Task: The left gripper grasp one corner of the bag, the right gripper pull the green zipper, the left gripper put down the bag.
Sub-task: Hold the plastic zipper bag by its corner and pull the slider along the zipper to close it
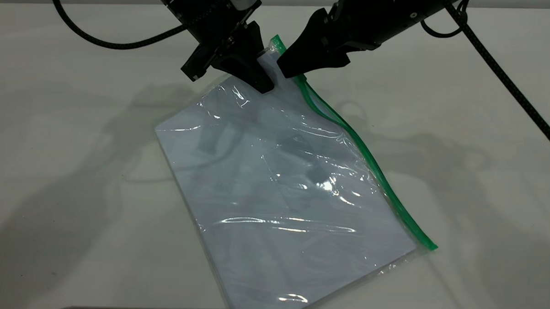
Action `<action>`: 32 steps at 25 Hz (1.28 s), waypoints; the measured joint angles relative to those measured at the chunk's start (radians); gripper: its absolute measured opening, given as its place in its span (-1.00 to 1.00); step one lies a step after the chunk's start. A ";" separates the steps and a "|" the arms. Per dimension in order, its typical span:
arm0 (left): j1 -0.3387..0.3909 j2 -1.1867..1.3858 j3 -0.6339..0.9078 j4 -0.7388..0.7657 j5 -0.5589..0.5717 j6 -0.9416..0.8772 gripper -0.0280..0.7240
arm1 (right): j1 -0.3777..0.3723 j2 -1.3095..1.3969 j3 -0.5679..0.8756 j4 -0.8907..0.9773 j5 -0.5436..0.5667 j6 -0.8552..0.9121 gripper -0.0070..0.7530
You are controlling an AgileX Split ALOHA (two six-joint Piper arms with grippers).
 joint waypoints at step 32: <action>0.000 0.000 0.000 0.000 -0.004 -0.120 -0.78 | 0.000 0.032 0.000 0.042 -0.093 0.007 -0.62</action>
